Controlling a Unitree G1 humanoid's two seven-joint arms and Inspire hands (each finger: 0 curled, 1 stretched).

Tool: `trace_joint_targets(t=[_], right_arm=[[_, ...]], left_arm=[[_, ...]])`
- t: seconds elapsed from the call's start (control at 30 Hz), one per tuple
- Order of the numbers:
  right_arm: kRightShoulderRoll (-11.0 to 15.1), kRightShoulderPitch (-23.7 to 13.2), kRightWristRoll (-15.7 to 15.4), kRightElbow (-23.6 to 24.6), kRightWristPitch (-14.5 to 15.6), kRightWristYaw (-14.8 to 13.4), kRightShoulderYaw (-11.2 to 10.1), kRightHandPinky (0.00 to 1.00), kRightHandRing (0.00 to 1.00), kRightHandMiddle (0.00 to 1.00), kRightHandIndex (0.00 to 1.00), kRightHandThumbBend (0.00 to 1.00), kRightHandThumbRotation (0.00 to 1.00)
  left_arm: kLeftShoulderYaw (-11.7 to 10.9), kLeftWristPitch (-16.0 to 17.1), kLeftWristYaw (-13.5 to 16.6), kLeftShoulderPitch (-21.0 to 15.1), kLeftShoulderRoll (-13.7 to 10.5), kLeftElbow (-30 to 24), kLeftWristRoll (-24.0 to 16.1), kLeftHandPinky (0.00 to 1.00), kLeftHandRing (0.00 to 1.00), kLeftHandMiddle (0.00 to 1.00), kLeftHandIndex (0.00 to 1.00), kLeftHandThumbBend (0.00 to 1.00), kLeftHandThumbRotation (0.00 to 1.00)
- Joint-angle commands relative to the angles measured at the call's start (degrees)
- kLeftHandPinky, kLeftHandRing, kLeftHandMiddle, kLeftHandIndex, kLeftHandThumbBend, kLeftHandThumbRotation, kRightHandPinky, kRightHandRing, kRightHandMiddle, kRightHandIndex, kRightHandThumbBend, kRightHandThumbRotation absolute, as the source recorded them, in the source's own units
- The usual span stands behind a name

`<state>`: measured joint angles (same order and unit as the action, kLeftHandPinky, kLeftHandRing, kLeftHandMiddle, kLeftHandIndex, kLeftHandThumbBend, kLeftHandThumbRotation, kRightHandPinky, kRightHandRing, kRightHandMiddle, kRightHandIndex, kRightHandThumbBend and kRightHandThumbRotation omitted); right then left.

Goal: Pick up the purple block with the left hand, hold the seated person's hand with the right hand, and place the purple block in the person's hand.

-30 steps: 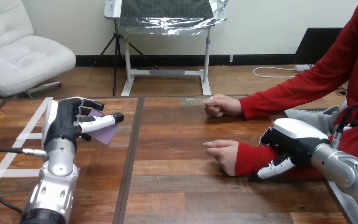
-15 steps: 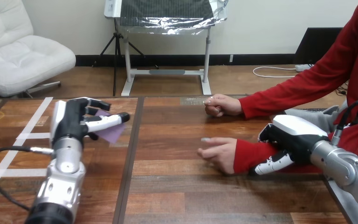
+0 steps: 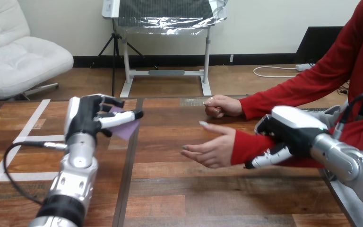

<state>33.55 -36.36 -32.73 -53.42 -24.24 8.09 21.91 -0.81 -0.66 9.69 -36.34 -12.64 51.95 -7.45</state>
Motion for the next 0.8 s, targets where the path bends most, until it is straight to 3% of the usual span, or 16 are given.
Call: trace_joint_targets(t=[0.0, 0.4, 0.77], right_arm=[[-0.9, -4.1, 2.9, 7.1, -1.1, 0.5, -2.8, 0.24, 0.29, 0.35, 0.35, 0.72, 0.38], [-0.4, -2.5, 3.8, 11.6, -0.9, 0.9, -3.5, 0.24, 0.29, 0.35, 0.35, 0.72, 0.38], [-0.5, -1.9, 3.5, 14.3, 0.0, 1.7, -3.9, 0.24, 0.29, 0.35, 0.36, 0.71, 0.37]], left_arm=[[0.3, 2.3, 0.4, -7.2, 0.5, 1.3, -0.5, 0.43, 0.44, 0.47, 0.47, 0.73, 0.00], [1.0, 5.0, 0.6, -8.8, 1.4, 3.9, -1.3, 0.44, 0.45, 0.47, 0.46, 0.73, 0.00], [0.4, 5.4, 0.4, -10.2, 3.0, 5.6, -0.3, 0.40, 0.43, 0.48, 0.47, 0.73, 0.00]])
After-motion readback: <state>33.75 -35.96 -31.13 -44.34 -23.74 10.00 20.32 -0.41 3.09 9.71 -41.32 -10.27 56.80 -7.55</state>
